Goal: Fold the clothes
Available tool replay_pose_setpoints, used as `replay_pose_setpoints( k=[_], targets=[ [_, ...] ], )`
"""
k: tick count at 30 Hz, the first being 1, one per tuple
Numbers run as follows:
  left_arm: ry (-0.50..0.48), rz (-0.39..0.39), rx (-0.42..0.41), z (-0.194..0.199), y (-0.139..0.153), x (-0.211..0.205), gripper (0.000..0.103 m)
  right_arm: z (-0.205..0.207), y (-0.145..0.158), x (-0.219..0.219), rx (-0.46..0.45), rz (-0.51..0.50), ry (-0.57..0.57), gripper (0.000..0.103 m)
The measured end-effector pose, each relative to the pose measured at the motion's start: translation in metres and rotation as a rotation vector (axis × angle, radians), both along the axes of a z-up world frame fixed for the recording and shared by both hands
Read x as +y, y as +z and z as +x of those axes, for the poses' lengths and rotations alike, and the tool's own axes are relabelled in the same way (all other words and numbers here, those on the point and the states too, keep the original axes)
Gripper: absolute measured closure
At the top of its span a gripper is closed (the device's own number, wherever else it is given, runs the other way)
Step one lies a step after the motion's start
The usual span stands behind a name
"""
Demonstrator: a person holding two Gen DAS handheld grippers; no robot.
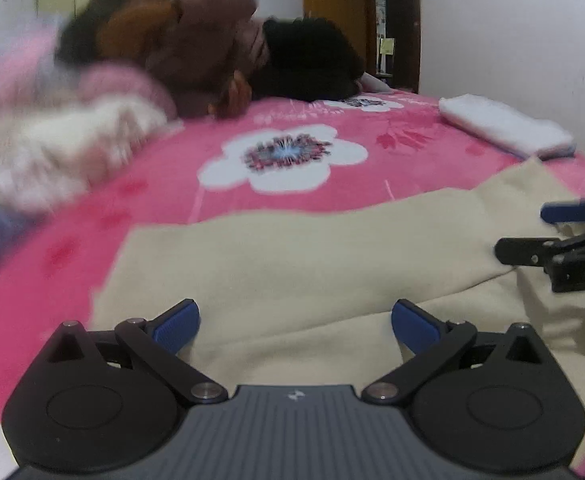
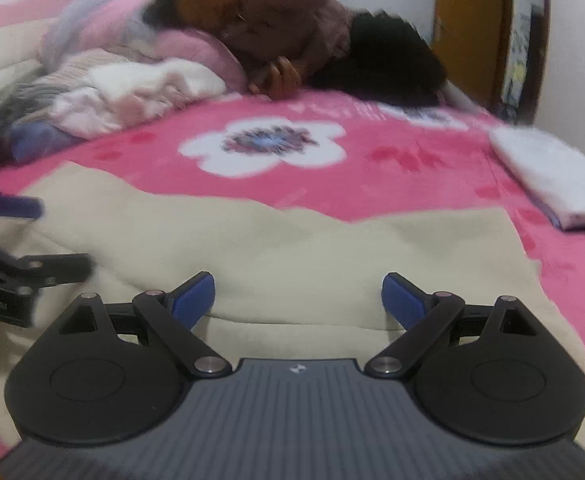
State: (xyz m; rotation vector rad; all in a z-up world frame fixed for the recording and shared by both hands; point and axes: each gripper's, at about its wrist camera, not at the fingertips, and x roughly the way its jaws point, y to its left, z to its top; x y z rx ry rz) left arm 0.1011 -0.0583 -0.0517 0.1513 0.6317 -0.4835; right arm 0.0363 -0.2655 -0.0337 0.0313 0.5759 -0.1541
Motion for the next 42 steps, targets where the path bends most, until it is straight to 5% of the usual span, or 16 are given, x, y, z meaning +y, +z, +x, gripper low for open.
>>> replay_pose_setpoints(
  k=[9,17,24,30,42],
  targets=[
    [-0.006,-0.022,-0.003,0.0,-0.003,0.009,0.0,-0.026,0.006,-0.098,0.01,0.122,-0.372,0.012],
    [-0.002,-0.022,-0.017,-0.002,-0.005,0.009,0.0,-0.056,0.023,-0.022,-0.125,0.164,-0.172,0.01],
    [-0.005,-0.027,-0.022,-0.002,-0.006,0.01,0.0,-0.052,-0.012,0.049,-0.071,-0.051,-0.082,0.002],
    [-0.005,-0.03,-0.03,-0.003,-0.007,0.01,0.0,-0.049,-0.016,0.049,-0.084,-0.008,-0.148,0.001],
    [-0.006,-0.033,-0.036,-0.003,-0.007,0.011,0.0,-0.053,-0.017,0.058,-0.144,0.053,-0.1,0.001]
  ],
)
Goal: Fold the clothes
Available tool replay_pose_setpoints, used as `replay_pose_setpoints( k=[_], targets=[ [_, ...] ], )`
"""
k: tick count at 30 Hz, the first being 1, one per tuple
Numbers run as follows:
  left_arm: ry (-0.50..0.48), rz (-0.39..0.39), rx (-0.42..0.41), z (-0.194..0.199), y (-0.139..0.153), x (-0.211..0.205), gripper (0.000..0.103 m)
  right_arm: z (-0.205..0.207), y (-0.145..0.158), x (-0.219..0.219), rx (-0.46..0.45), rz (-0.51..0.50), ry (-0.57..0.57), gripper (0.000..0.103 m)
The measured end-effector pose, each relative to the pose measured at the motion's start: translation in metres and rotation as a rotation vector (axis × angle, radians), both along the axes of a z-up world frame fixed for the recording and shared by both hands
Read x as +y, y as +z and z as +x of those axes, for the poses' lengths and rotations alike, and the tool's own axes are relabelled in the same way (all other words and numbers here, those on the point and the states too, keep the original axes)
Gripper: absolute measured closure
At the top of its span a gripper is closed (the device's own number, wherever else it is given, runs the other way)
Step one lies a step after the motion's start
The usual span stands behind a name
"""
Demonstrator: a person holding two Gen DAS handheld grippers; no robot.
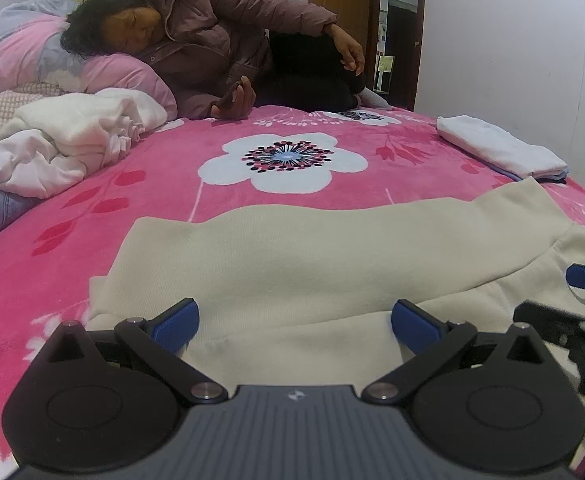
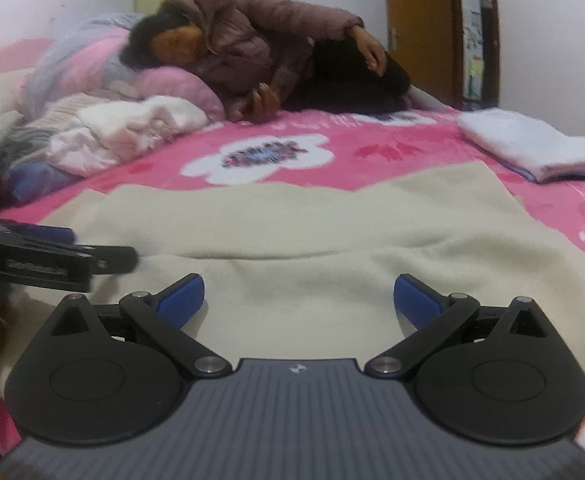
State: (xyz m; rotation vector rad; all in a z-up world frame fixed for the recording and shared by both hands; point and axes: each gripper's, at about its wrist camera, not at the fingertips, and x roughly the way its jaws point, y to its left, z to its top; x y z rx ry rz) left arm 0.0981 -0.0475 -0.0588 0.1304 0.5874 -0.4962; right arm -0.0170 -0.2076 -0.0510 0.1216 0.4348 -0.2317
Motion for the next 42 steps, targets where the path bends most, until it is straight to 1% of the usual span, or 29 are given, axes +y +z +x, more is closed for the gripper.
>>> replay_pose_setpoints(
  k=[2,5,7,13,17,21,26,30,34,37,42],
  targets=[
    [0.001,0.0,0.0,0.0,0.0,0.0,0.0,0.003,-0.005,0.003,0.028,-0.025,0.011,0.001],
    [0.001,0.0,0.0,-0.001,0.001,0.0,0.0,0.001,-0.016,0.001,-0.004,-0.033,0.024,0.001],
    [0.007,0.0,-0.004,-0.004,0.003,0.001,0.0,0.0,-0.017,0.001,-0.009,-0.036,0.028,0.001],
    [0.058,0.018,-0.046,-0.029,0.014,0.011,0.0,-0.003,-0.019,0.001,-0.019,-0.045,0.037,0.001],
    [0.067,-0.03,-0.045,-0.047,0.025,0.032,0.0,-0.003,-0.02,0.001,-0.023,-0.045,0.036,0.001],
    [0.108,-0.091,-0.002,-0.057,0.031,0.055,0.0,-0.003,-0.02,0.0,-0.023,-0.044,0.036,0.001],
    [0.171,-0.105,0.027,-0.067,0.032,0.073,0.0,-0.004,-0.02,0.001,-0.022,-0.043,0.034,0.001],
    [0.2,-0.092,0.042,-0.071,0.032,0.078,0.0,-0.004,-0.02,0.001,-0.021,-0.043,0.033,0.001],
    [0.221,-0.053,0.06,-0.072,0.029,0.074,0.0,-0.004,-0.02,0.001,-0.021,-0.042,0.033,0.001],
    [0.221,-0.031,0.065,-0.072,0.026,0.071,0.0,-0.004,-0.019,0.001,-0.021,-0.042,0.031,0.001],
    [0.213,-0.017,0.064,-0.074,0.024,0.066,0.0,-0.004,-0.019,0.002,-0.02,-0.042,0.031,0.001]
  ],
)
